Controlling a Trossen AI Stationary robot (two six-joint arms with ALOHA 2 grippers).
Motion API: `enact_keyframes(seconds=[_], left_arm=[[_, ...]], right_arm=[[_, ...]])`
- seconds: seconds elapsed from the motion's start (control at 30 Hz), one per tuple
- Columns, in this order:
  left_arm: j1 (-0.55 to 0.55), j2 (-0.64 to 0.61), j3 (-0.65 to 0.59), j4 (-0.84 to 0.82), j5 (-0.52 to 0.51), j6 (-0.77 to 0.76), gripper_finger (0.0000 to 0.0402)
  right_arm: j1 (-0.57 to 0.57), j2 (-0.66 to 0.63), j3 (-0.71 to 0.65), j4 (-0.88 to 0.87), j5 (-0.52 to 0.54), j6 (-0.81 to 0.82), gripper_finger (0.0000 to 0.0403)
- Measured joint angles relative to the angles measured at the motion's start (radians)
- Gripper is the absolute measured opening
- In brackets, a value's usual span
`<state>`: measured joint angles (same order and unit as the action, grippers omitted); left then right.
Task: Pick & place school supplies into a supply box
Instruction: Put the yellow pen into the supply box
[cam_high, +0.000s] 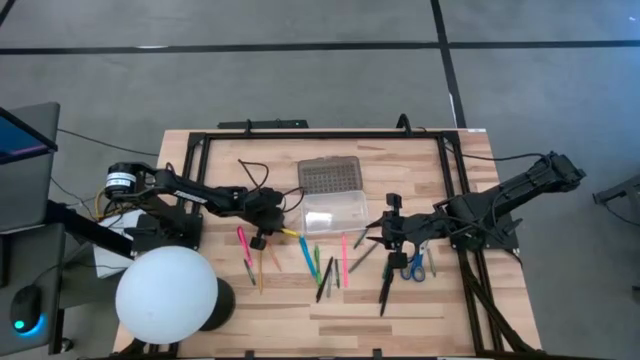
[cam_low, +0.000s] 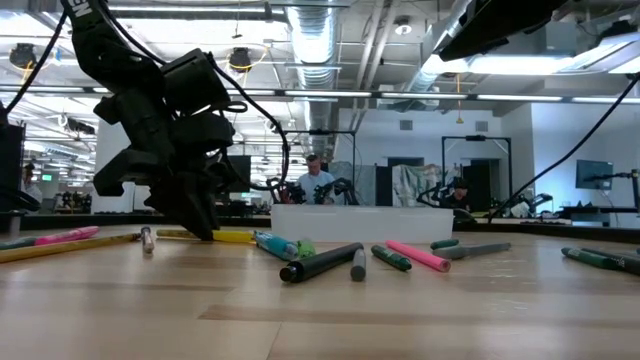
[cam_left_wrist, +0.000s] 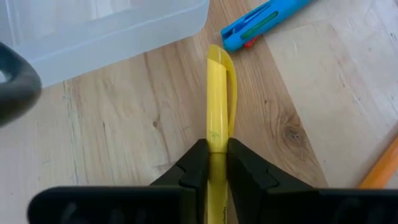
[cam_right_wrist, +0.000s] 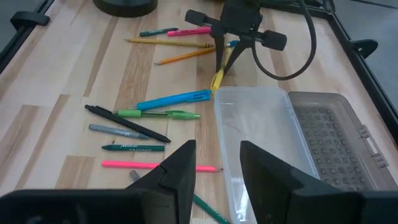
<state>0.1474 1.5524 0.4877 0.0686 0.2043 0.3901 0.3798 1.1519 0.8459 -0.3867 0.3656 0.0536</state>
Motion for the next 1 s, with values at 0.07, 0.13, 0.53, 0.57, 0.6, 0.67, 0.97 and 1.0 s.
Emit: enact_keyframes(seconds=[0.07,0.13,0.53,0.57,0.6,0.67,0.97,1.0], left_arm=[[0.000,0.000,0.000,0.001,-0.001,0.000,0.0059],[0.000,0.000,0.000,0.001,-0.002,-0.001,0.0066],[0.000,0.000,0.000,0.002,-0.001,-0.005,0.0044],[0.000,0.000,0.000,0.002,0.000,-0.005,0.0041],[0.000,0.000,0.000,0.002,0.000,-0.005,0.0039],[0.000,0.000,0.000,0.002,0.000,-0.005,0.0036],[0.001,0.000,0.000,0.002,0.000,-0.005,0.0036],[0.001,0.000,0.000,0.002,0.000,-0.005,0.0036]], right_arm=[[0.000,0.000,0.000,0.000,0.000,0.000,0.0118],[0.000,0.000,0.000,0.000,0.000,0.000,0.0118],[0.000,0.000,0.000,0.000,0.000,0.000,0.0118],[0.000,0.000,0.000,0.000,0.000,0.000,0.0118],[0.000,0.000,0.000,0.000,0.000,0.000,0.0118],[0.000,0.000,0.000,0.000,0.000,0.000,0.0118],[0.000,0.000,0.000,-0.001,0.000,0.000,0.0118],[0.000,0.000,0.000,-0.001,0.000,0.000,0.0118]])
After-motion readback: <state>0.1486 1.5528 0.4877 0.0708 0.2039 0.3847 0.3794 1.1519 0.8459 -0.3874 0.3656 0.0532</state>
